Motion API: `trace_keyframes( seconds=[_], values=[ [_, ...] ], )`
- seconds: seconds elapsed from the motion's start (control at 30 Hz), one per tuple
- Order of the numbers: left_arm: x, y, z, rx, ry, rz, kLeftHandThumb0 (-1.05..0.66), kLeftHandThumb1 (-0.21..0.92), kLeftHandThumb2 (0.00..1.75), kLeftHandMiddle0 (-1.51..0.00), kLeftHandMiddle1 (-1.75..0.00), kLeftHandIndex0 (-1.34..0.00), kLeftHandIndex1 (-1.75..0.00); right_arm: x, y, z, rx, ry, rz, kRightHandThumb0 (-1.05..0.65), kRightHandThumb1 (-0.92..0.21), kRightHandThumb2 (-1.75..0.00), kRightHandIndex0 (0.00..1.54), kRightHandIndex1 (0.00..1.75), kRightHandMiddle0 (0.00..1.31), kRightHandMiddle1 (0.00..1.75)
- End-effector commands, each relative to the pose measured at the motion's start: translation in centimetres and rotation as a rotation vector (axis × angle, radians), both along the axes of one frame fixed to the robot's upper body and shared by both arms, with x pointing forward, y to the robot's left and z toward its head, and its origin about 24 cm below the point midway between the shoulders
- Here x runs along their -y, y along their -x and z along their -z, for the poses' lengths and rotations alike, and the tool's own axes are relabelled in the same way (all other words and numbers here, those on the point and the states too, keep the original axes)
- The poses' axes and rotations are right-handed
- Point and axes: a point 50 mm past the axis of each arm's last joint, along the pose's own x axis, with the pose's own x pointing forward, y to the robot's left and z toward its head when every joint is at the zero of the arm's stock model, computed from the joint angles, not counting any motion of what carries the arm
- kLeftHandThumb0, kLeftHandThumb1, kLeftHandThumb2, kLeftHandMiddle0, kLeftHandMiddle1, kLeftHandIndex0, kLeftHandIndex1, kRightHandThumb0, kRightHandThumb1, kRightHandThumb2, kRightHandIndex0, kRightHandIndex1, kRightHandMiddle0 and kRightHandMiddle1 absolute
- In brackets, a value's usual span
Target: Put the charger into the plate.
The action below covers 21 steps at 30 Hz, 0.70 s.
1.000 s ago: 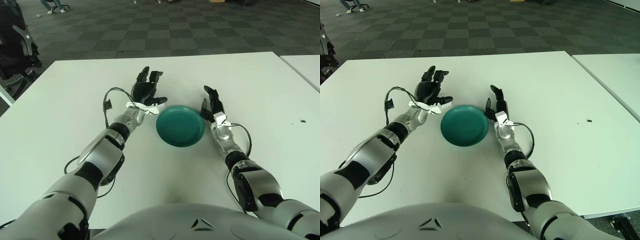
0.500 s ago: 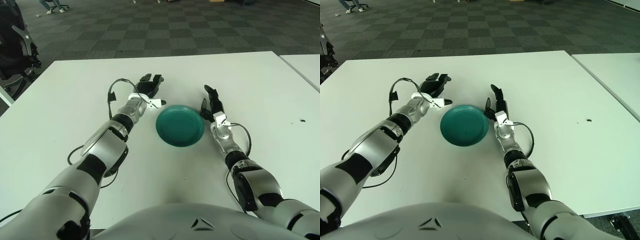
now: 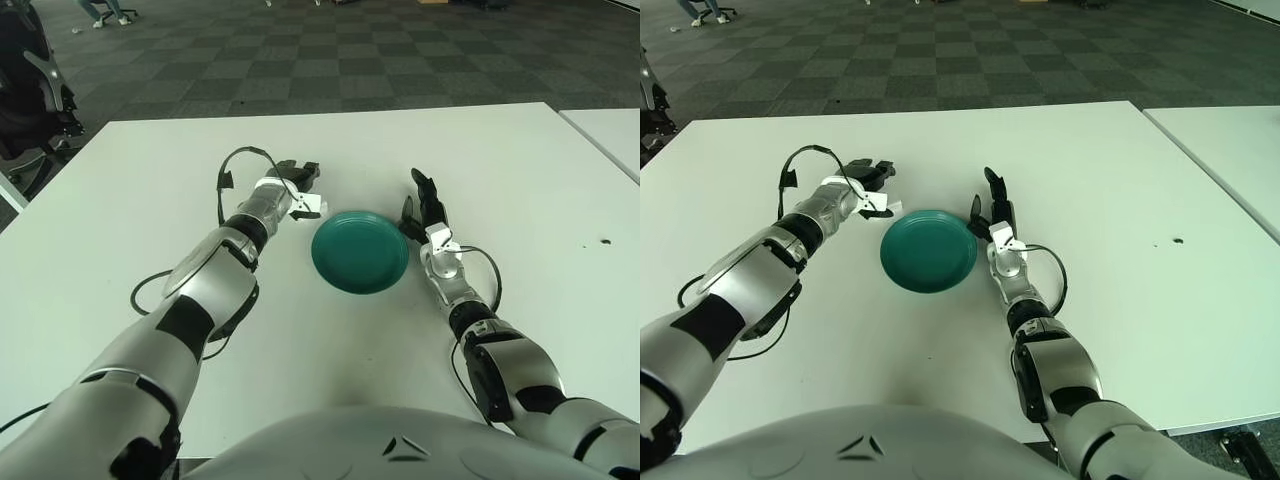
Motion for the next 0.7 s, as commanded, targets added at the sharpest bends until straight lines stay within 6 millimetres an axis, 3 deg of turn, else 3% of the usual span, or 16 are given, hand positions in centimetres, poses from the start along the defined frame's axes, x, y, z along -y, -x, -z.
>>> trace_keyframes(
  seconds=[0.0,0.23,0.67],
  values=[
    [-1.1,-0.5,-0.5,0.008,-0.066,-0.031,-1.05,0.92,0.63,-0.02,0.00,0.00,-0.38,-0.2,6.8,7.7,-0.423,0.017,0.032,-1.05,-0.92,-1.05,0.00,0.00,0.00,0.32],
    [-1.5,-0.4,-0.2,0.016,-0.091,-0.057,-1.05,0.92,0.62,0.00,0.00,0.00,-0.32,0.0,6.9,7.7,-0.422,0.015,0.034,-1.05,-0.92,-1.06,0.00,0.00,0.00,0.37],
    [-2.1,-0.3,0.1,0.018,-0.109,-0.096,-1.05,0.92,0.63,0.00,0.00,0.00,-0.26,0.1,6.8,7.6,-0.411,0.022,0.021,-1.05,-0.92,-1.10,0.00,0.00,0.03,0.70]
  ],
)
